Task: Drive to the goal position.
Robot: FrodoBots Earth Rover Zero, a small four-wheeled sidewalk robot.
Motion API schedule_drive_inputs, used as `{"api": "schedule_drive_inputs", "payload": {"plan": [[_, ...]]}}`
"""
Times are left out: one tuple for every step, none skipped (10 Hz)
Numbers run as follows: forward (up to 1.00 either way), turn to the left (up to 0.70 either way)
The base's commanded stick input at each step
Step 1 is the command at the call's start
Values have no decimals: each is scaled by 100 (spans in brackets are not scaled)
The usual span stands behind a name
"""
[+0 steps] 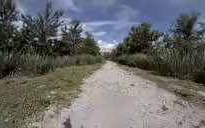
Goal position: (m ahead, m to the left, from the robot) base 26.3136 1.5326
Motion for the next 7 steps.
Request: {"api": "schedule_drive_inputs", "payload": {"plan": [[85, 0], [85, 0], [85, 0], [85, 0], [85, 0], [85, 0], [85, 0]]}}
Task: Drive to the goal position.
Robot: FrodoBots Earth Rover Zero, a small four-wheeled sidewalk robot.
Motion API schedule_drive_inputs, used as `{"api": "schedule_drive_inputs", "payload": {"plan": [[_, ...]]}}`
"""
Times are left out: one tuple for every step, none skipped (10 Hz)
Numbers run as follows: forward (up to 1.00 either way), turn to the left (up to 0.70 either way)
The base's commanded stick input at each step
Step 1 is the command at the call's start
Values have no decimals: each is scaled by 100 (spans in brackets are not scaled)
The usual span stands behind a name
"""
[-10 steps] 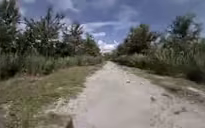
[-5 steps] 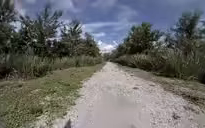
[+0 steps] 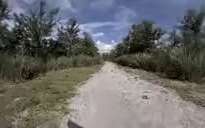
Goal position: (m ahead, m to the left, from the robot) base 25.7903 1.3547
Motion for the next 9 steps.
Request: {"api": "schedule_drive_inputs", "payload": {"plan": [[85, 0], [85, 0], [85, 0], [85, 0], [85, 0], [85, 0], [85, 0], [85, 0], [85, 0]]}}
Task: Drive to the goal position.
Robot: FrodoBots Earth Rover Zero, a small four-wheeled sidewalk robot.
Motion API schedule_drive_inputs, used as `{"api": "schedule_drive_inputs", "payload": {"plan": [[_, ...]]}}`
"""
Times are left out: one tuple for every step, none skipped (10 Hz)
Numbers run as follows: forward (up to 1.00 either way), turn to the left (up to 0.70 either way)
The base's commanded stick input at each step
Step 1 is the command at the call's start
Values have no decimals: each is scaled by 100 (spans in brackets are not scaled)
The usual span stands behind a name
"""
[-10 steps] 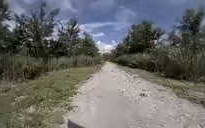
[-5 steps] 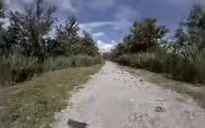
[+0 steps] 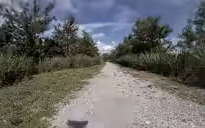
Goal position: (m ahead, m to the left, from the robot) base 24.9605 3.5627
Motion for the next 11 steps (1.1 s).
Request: {"api": "schedule_drive_inputs", "payload": {"plan": [[85, 0], [85, 0], [85, 0], [85, 0], [85, 0], [85, 0], [85, 0], [85, 0], [85, 0], [85, 0], [85, 0]]}}
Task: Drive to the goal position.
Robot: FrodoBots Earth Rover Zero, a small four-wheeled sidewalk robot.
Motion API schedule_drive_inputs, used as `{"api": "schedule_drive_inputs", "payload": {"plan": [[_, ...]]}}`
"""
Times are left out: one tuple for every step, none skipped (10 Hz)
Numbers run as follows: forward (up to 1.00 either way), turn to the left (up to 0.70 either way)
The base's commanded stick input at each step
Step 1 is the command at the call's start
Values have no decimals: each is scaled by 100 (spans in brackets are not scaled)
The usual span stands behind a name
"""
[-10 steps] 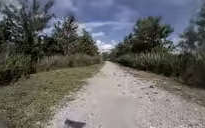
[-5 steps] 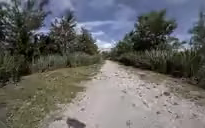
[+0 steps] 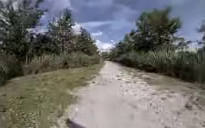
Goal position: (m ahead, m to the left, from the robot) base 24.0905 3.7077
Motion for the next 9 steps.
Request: {"api": "schedule_drive_inputs", "payload": {"plan": [[85, 0], [85, 0], [85, 0], [85, 0], [85, 0], [85, 0], [85, 0], [85, 0], [85, 0]]}}
